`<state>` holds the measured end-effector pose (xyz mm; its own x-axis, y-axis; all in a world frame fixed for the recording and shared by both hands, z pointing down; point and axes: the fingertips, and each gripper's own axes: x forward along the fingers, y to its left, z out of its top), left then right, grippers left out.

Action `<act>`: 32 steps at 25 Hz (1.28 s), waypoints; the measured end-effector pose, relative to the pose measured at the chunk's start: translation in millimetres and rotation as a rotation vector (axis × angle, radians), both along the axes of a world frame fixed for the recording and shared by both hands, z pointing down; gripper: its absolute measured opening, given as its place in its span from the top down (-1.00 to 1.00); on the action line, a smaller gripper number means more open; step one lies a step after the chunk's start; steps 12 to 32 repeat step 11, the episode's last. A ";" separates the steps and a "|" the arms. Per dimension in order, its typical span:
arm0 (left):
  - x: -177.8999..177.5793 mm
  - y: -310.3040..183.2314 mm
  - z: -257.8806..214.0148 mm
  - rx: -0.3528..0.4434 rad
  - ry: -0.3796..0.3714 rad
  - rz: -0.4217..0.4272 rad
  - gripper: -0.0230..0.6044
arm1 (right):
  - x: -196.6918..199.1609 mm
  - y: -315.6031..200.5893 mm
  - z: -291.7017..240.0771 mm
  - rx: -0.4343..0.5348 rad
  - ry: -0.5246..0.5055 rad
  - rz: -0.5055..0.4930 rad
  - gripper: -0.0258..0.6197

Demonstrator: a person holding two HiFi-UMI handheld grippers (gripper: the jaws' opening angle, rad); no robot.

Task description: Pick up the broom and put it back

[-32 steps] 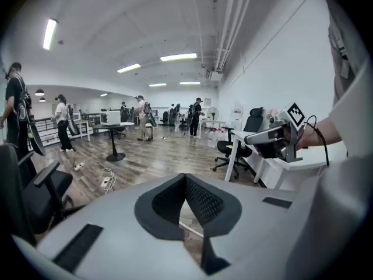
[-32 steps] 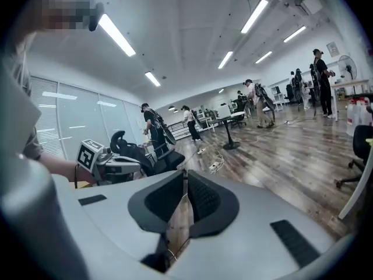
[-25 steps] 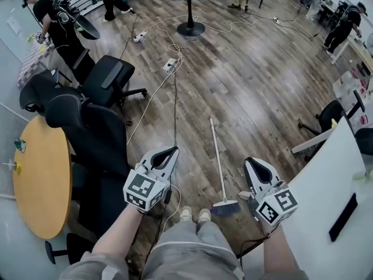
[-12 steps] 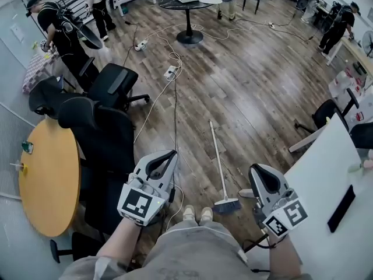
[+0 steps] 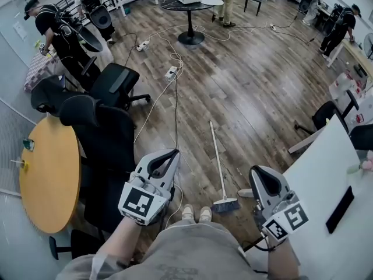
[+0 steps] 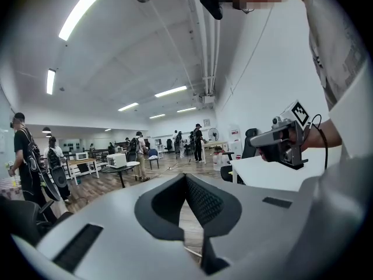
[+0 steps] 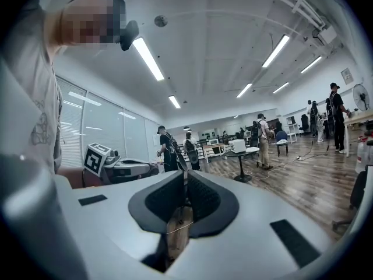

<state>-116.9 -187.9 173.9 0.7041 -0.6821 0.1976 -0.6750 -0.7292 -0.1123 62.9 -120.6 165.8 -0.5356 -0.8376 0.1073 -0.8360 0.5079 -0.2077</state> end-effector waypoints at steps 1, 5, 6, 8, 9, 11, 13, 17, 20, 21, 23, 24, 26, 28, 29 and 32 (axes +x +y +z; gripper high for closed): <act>1.2 -0.3 -0.6 0.001 -0.002 0.001 0.87 | 1.3 -1.3 -1.6 0.003 0.000 0.000 0.78; 8.8 -3.3 -3.4 0.009 -0.017 0.017 0.87 | 6.6 -6.1 -5.3 0.008 0.006 0.002 0.78; 10.6 -3.6 -3.9 0.010 -0.016 0.020 0.87 | 7.3 -6.0 -4.9 0.005 0.010 0.003 0.78; 12.2 -1.3 -5.7 0.007 -0.002 0.016 0.87 | 6.9 -3.3 -3.3 -0.002 0.020 0.001 0.78; 12.1 0.2 -7.3 0.006 0.010 0.009 0.87 | 6.1 -1.4 -2.7 -0.004 0.025 -0.003 0.78; 11.4 2.7 -11.0 0.006 0.033 -0.008 0.87 | 4.4 2.0 -2.0 -0.006 0.032 -0.010 0.78; 11.4 2.7 -11.0 0.006 0.033 -0.008 0.87 | 4.4 2.0 -2.0 -0.006 0.032 -0.010 0.78; 11.4 2.7 -11.0 0.006 0.033 -0.008 0.87 | 4.4 2.0 -2.0 -0.006 0.032 -0.010 0.78; 11.4 2.7 -11.0 0.006 0.033 -0.008 0.87 | 4.4 2.0 -2.0 -0.006 0.032 -0.010 0.78; 11.4 2.7 -11.0 0.006 0.033 -0.008 0.87 | 4.4 2.0 -2.0 -0.006 0.032 -0.010 0.78; 11.4 2.7 -11.0 0.006 0.033 -0.008 0.87 | 4.4 2.0 -2.0 -0.006 0.032 -0.010 0.78; 11.4 2.7 -11.0 0.006 0.033 -0.008 0.87 | 4.4 2.0 -2.0 -0.006 0.032 -0.010 0.78; 11.4 2.7 -11.0 0.006 0.033 -0.008 0.87 | 4.4 2.0 -2.0 -0.006 0.032 -0.010 0.78; 11.4 2.7 -11.0 0.006 0.033 -0.008 0.87 | 4.4 2.0 -2.0 -0.006 0.032 -0.010 0.78; 11.4 2.7 -11.0 0.006 0.033 -0.008 0.87 | 4.4 2.0 -2.0 -0.006 0.032 -0.010 0.78; 11.4 2.7 -11.0 0.006 0.033 -0.008 0.87 | 4.4 2.0 -2.0 -0.006 0.032 -0.010 0.78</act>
